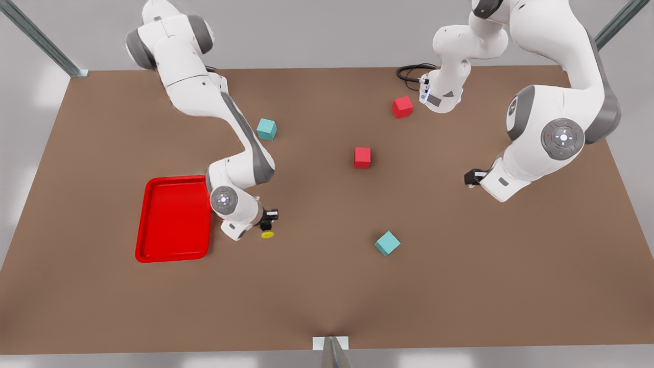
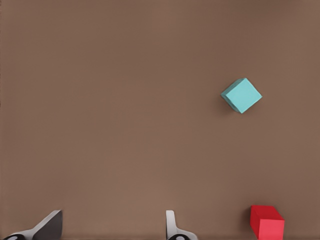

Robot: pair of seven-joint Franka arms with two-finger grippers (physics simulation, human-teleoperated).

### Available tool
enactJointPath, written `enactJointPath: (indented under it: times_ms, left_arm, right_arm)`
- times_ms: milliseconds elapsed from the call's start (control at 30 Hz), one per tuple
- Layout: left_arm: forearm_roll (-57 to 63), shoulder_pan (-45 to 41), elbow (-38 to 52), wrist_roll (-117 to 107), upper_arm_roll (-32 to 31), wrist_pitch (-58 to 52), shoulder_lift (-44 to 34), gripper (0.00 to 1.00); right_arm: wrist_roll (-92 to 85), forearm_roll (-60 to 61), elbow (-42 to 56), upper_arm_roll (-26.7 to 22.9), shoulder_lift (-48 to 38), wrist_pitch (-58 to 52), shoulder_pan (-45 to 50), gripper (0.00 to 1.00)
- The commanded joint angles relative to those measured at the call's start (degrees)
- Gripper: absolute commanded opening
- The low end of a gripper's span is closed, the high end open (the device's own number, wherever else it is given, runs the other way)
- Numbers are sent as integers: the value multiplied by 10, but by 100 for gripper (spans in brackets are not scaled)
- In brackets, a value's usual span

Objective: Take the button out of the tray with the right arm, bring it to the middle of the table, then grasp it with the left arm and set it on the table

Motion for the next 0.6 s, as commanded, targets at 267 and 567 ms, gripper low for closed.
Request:
enactJointPath:
  times_ms: [267,567]
  left_arm:
    - [23,14,-3,-6,4,-4,-1,100]
    - [24,12,-4,-8,4,1,2,100]
  right_arm:
    - [368,261,313,-68,251,-99,175,42]
    - [381,317,384,-67,324,-19,201,100]
